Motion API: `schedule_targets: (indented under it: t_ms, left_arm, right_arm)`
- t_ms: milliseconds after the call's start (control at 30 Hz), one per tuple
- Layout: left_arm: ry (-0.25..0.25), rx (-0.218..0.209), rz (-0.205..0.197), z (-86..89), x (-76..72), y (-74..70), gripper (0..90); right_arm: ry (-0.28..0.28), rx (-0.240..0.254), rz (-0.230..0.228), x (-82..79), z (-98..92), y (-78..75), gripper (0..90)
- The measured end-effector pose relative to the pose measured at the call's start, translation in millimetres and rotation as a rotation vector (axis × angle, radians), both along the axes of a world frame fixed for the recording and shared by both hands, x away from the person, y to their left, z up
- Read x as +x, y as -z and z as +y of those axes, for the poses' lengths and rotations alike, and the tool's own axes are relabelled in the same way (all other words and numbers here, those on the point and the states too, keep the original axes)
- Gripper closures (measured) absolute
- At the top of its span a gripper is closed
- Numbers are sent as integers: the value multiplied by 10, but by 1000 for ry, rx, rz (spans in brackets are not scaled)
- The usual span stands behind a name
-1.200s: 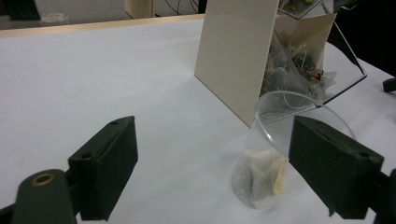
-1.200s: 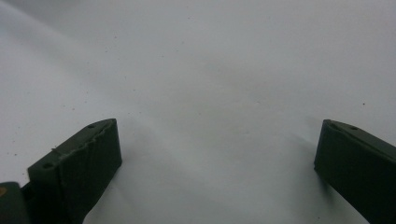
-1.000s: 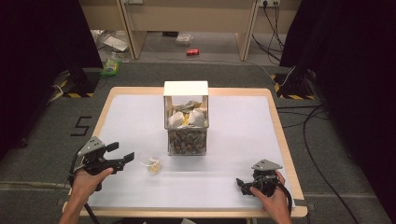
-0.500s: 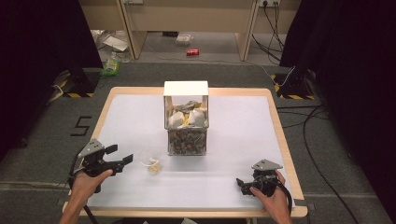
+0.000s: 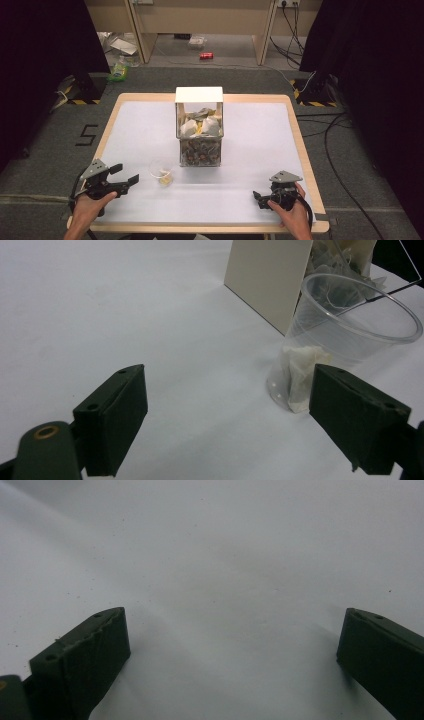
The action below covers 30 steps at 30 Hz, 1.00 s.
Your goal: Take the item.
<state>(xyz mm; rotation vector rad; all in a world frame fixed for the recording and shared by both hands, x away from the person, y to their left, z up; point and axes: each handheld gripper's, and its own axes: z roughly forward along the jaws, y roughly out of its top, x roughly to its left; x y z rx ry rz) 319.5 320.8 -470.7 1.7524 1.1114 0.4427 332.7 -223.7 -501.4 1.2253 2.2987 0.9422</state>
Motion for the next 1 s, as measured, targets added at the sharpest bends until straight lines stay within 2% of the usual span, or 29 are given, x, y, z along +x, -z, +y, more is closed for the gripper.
schedule_targets:
  t_ms: [400,667,1000]
  left_arm:
    - [12,4,6,-14,-80,70,151]
    - [19,11,36,21,-154,189,151]
    - [24,20,59,60,-220,269,151]
  right_arm:
    - [0,-1,-1,0,0,0,13]
    - [-2,-2,-2,1,-1,0,13]
    - [0,-1,-1,0,0,0,13]
